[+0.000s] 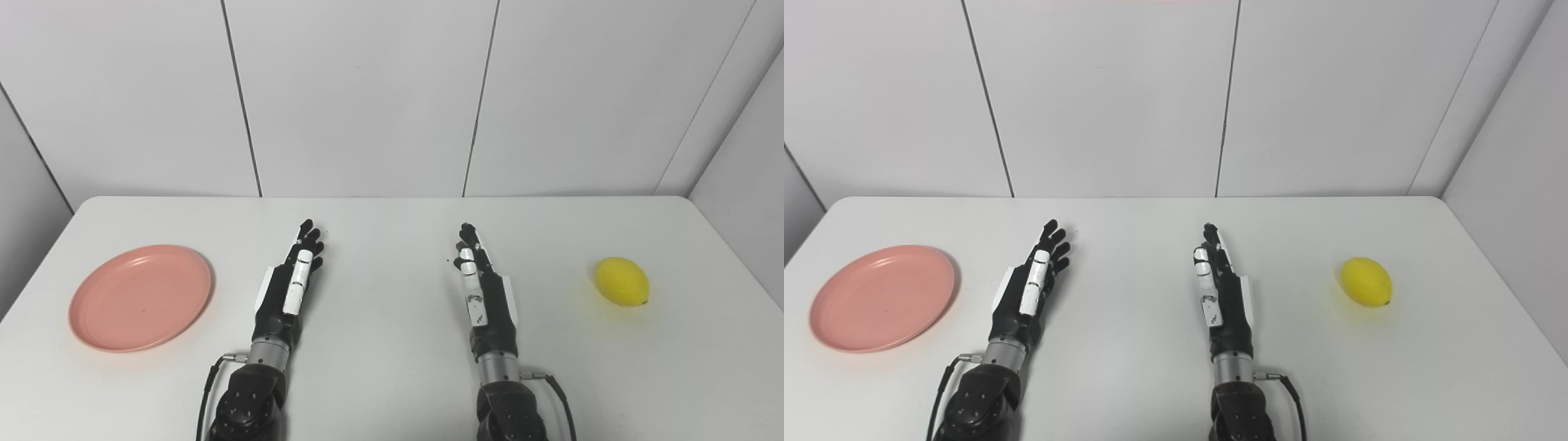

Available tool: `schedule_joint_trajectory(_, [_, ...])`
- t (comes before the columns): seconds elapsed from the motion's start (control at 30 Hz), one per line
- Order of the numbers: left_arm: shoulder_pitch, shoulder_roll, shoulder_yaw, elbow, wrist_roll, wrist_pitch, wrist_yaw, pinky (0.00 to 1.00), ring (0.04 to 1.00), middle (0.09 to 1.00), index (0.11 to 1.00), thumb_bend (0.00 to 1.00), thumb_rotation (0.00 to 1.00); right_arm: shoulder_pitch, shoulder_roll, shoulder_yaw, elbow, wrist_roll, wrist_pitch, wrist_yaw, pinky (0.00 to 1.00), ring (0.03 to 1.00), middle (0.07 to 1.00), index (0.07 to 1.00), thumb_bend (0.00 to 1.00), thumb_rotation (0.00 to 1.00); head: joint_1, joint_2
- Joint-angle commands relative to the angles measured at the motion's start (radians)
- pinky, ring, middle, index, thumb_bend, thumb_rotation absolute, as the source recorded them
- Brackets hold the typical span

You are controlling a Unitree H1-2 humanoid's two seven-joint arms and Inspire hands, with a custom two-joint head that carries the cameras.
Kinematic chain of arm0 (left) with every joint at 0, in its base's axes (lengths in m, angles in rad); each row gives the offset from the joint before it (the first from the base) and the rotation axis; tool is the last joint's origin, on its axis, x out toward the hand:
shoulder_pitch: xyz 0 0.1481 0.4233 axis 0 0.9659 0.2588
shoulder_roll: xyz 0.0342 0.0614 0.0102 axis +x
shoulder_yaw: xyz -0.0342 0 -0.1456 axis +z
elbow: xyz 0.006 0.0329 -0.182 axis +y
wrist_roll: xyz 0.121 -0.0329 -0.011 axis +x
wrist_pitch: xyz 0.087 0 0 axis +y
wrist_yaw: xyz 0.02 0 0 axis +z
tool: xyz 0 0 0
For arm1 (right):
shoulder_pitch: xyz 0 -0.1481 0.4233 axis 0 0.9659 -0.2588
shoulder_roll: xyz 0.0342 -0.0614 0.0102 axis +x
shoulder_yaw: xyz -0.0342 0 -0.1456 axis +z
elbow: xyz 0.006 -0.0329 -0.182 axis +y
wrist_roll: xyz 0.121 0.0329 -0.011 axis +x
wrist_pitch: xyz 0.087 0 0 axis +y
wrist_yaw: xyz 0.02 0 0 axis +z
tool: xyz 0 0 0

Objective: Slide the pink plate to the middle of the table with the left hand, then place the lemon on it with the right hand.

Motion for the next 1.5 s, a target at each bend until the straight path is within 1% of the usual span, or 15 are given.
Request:
schedule_joint_trajectory(0.0, [-0.005,0.005,0.001,0.007,0.001,-0.031,-0.004,0.96,0.954,0.976,0.982,0.5,1.0,0.011,0.006,0.005,-0.011,0.0,0.011,0.009,0.95,0.964,0.969,0.949,0.58,1.0,0.002,-0.001])
schedule_joint_trajectory(0.17, [-0.006,0.005,-0.001,0.011,0.006,-0.041,-0.001,0.94,0.949,0.972,0.977,0.5,1.0,0.012,0.01,0.002,-0.017,0.0,0.03,0.002,1.0,0.98,0.98,0.968,0.6,1.0,0.003,-0.002])
schedule_joint_trajectory(0.43, [-0.005,0.005,-0.009,0.013,0.029,-0.049,0.013,0.94,0.941,0.964,0.967,0.51,1.0,0.011,0.016,-0.014,-0.013,0.053,0.038,0.014,1.0,1.0,1.0,0.999,0.65,1.0,0.005,0.001])
schedule_joint_trajectory(0.73, [-0.002,-0.001,-0.009,0.007,0.036,-0.041,0.021,0.93,0.933,0.954,0.952,0.53,1.0,0.009,0.01,-0.017,-0.021,0.105,0.057,0.046,1.0,1.0,1.0,1.0,0.64,1.0,0.008,0.003])
schedule_joint_trajectory(0.93, [-0.004,-0.008,-0.009,0.01,0.036,-0.04,0.028,0.94,0.933,0.953,0.948,0.52,1.0,0.011,0.006,-0.021,-0.023,0.128,0.063,0.06,1.0,1.0,1.0,1.0,0.64,1.0,0.041,-0.002])
schedule_joint_trajectory(0.97, [-0.004,-0.012,-0.009,0.01,0.036,-0.039,0.031,0.94,0.933,0.952,0.947,0.52,1.0,0.012,0.003,-0.022,-0.026,0.134,0.065,0.065,1.0,1.0,1.0,1.0,0.64,1.0,0.08,-0.009])
schedule_joint_trajectory(1.0, [-0.004,-0.014,-0.01,0.009,0.037,-0.039,0.033,0.94,0.932,0.952,0.946,0.52,1.0,0.013,0.001,-0.022,-0.027,0.137,0.066,0.067,1.0,1.0,1.0,1.0,0.64,1.0,0.08,-0.009])
schedule_joint_trajectory(1.03, [-0.003,-0.021,-0.011,0.014,0.045,-0.042,0.043,0.93,0.93,0.948,0.942,0.52,1.0,0.018,-0.006,-0.023,-0.031,0.141,0.065,0.072,1.0,1.0,1.0,1.0,0.64,1.0,0.139,-0.017])
schedule_joint_trajectory(1.07, [-0.003,-0.025,-0.011,0.018,0.05,-0.045,0.049,0.92,0.923,0.938,0.931,0.53,1.0,0.021,-0.01,-0.025,-0.034,0.145,0.063,0.075,1.0,1.0,1.0,1.0,0.64,1.0,0.139,-0.017])
schedule_joint_trajectory(1.1, [0.0,-0.036,-0.013,0.021,0.06,-0.041,0.062,0.92,0.923,0.937,0.93,0.53,1.0,0.027,-0.02,-0.028,-0.039,0.151,0.065,0.084,1.0,1.0,1.0,1.0,0.64,1.0,0.211,-0.029])
schedule_joint_trajectory(1.13, [0.001,-0.043,-0.014,0.023,0.066,-0.038,0.07,0.91,0.916,0.929,0.923,0.53,1.0,0.031,-0.026,-0.031,-0.043,0.156,0.067,0.09,1.0,1.0,1.0,1.0,0.64,1.0,0.211,-0.029])
schedule_joint_trajectory(1.2, [0.007,-0.067,-0.025,0.017,0.089,-0.01,0.09,0.9,0.916,0.931,0.925,0.52,1.0,0.041,-0.048,-0.042,-0.052,0.173,0.088,0.104,1.0,1.0,1.0,1.0,0.67,1.0,0.321,-0.055])
schedule_joint_trajectory(1.3, [0.003,-0.074,-0.052,0.034,0.109,-0.016,0.08,0.96,0.956,0.967,0.964,0.53,1.0,0.052,-0.068,-0.053,-0.06,0.18,0.104,0.111,1.0,1.0,1.0,0.999,0.67,1.0,0.365,-0.069])
schedule_joint_trajectory(1.33, [0.001,-0.072,-0.064,0.043,0.122,-0.022,0.079,0.98,0.968,0.977,0.975,0.54,1.0,0.054,-0.075,-0.057,-0.057,0.183,0.099,0.112,1.0,1.0,1.0,0.998,0.67,1.0,0.399,-0.083])
schedule_joint_trajectory(1.47, [-0.01,-0.081,-0.079,0.085,0.134,-0.055,0.093,0.99,0.979,0.987,0.986,0.54,1.0,0.058,-0.094,-0.069,-0.043,0.197,0.078,0.123,1.0,1.0,0.99,0.986,0.63,1.0,0.44,-0.103])
